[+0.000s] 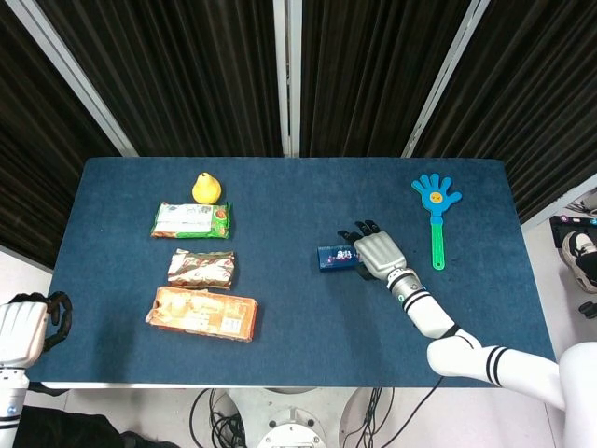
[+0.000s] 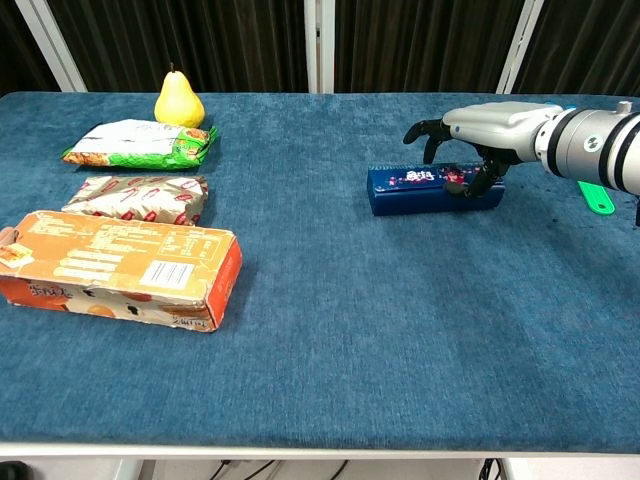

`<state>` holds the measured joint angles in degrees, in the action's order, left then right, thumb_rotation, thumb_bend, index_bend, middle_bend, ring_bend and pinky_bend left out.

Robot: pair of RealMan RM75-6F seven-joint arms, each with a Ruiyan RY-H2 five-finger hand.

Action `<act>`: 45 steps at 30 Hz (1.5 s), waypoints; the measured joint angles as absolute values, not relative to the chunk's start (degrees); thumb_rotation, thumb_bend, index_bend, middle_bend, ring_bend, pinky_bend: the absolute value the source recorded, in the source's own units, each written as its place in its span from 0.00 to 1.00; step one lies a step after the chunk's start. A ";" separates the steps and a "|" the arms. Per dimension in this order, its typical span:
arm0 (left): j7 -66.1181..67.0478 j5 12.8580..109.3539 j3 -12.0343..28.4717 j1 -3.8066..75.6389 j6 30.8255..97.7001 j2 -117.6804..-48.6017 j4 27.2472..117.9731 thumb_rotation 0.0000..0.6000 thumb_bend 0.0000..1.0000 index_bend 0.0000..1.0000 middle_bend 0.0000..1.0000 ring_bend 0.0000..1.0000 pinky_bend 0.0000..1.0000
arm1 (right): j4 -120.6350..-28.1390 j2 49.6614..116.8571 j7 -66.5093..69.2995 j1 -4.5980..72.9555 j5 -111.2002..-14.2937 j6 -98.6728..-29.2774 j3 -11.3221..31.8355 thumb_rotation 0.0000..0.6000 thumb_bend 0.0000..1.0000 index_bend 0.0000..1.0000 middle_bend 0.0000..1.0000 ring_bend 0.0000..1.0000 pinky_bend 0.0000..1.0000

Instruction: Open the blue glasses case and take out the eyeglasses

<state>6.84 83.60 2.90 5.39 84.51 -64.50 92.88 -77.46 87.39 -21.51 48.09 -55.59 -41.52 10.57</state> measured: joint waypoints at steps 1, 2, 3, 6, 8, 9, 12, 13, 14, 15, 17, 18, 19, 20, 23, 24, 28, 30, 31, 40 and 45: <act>6.82 83.60 2.90 5.39 84.51 -64.50 92.88 1.00 0.36 0.71 0.68 0.52 0.48 | -77.39 87.42 -21.48 48.18 -55.53 -41.52 10.47 1.00 0.43 0.12 0.24 0.00 0.02; 6.80 83.59 2.89 5.39 84.50 -64.49 92.88 1.00 0.36 0.71 0.68 0.52 0.48 | -77.33 87.42 -21.46 48.27 -55.47 -41.54 10.34 1.00 0.43 0.12 0.24 0.00 0.02; 6.78 83.60 2.89 5.39 84.49 -64.49 92.88 1.00 0.36 0.71 0.68 0.52 0.48 | -77.29 87.41 -21.46 48.36 -55.39 -41.56 10.24 1.00 0.43 0.12 0.24 0.00 0.02; 6.72 83.60 2.89 5.39 84.48 -64.47 92.88 1.00 0.36 0.71 0.68 0.52 0.48 | -77.15 87.40 -21.48 48.61 -55.12 -41.75 10.01 1.00 0.44 0.13 0.25 0.00 0.02; 6.71 83.61 2.88 5.40 84.47 -64.46 92.87 1.00 0.36 0.71 0.68 0.52 0.48 | -77.04 87.44 -21.43 48.76 -54.92 -41.78 9.85 1.00 0.44 0.14 0.26 0.01 0.03; 6.70 83.61 2.89 5.41 84.46 -64.46 92.86 1.00 0.36 0.71 0.68 0.52 0.48 | -76.98 87.46 -21.40 48.85 -54.82 -41.74 9.79 1.00 0.45 0.15 0.26 0.01 0.03; 6.69 83.61 2.88 5.41 84.45 -64.46 92.86 1.00 0.36 0.71 0.68 0.52 0.48 | -76.74 87.57 -21.28 49.14 -54.57 -41.63 9.57 1.00 0.48 0.17 0.27 0.02 0.04; 6.69 83.60 2.88 5.41 84.44 -64.47 92.85 1.00 0.36 0.71 0.68 0.52 0.48 | -76.70 87.58 -21.27 49.22 -54.53 -41.60 9.49 1.00 0.49 0.18 0.28 0.03 0.04; 6.69 83.61 2.88 5.41 84.45 -64.46 92.85 1.00 0.36 0.71 0.68 0.52 0.48 | -76.70 87.58 -21.24 49.32 -54.49 -41.56 9.38 1.00 0.52 0.19 0.29 0.04 0.04; 6.70 83.60 2.88 5.42 84.43 -64.46 92.84 1.00 0.36 0.71 0.68 0.52 0.48 | -76.75 87.53 -21.21 49.37 -54.47 -41.51 9.31 1.00 0.55 0.19 0.29 0.05 0.05; 6.69 83.59 2.88 5.43 84.40 -64.46 92.84 1.00 0.36 0.71 0.68 0.52 0.48 | -77.03 87.27 -21.16 49.46 -54.44 -41.30 9.07 1.00 0.63 0.21 0.30 0.06 0.06; 6.67 83.58 2.88 5.44 84.39 -64.45 92.85 1.00 0.36 0.71 0.68 0.52 0.48 | -77.22 87.10 -21.14 49.49 -54.46 -41.21 8.94 1.00 0.66 0.21 0.30 0.07 0.06; 6.65 83.59 2.87 5.44 84.38 -64.44 92.85 1.00 0.36 0.71 0.68 0.52 0.48 | -77.44 86.89 -21.13 49.50 -54.49 -41.13 8.79 1.00 0.72 0.23 0.31 0.07 0.06; 6.60 83.59 2.86 5.44 84.36 -64.42 92.86 1.00 0.36 0.71 0.68 0.52 0.48 | -77.78 86.56 -21.12 49.51 -54.52 -41.01 8.58 1.00 0.76 0.24 0.31 0.08 0.06; 6.46 83.65 2.83 5.44 84.33 -64.33 92.89 1.00 0.36 0.71 0.68 0.52 0.48 | -78.97 85.43 -21.18 49.52 -54.46 -40.64 8.02 1.00 0.89 0.25 0.31 0.09 0.08; 6.49 83.64 2.83 5.46 84.32 -64.35 92.87 1.00 0.36 0.71 0.68 0.52 0.48 | -79.43 85.03 -21.18 49.50 -54.41 -40.56 7.86 1.00 0.93 0.25 0.31 0.10 0.08; 6.56 83.61 2.84 5.46 84.30 -64.33 92.92 1.00 0.36 0.71 0.68 0.52 0.48 | -81.88 82.94 -20.64 49.27 -54.31 -40.10 7.27 1.00 1.00 0.27 0.31 0.12 0.10; 6.52 83.64 2.82 5.44 84.33 -64.32 92.94 1.00 0.36 0.71 0.68 0.52 0.48 | -83.47 81.59 -20.25 49.15 -54.26 -39.68 6.92 1.00 1.00 0.27 0.32 0.14 0.10; 6.49 83.65 2.81 5.43 84.35 -64.32 92.93 1.00 0.36 0.71 0.68 0.52 0.48 | -84.21 80.97 -20.05 49.12 -54.24 -39.48 6.79 1.00 1.00 0.28 0.33 0.14 0.11; 6.56 83.62 2.84 5.43 84.39 -64.35 92.93 1.00 0.36 0.71 0.68 0.52 0.48 | -85.03 79.88 -18.87 50.90 -52.29 -37.58 6.64 1.00 0.91 0.33 0.37 0.15 0.11; 6.53 83.58 2.85 5.46 84.33 -64.38 92.89 1.00 0.36 0.71 0.68 0.52 0.48 | -81.20 83.48 -20.20 52.60 -50.20 -38.83 7.19 1.00 0.47 0.20 0.29 0.12 0.10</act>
<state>6.53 83.58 2.85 5.46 84.33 -64.38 92.89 -81.20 83.48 -20.20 52.60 -50.20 -38.83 7.19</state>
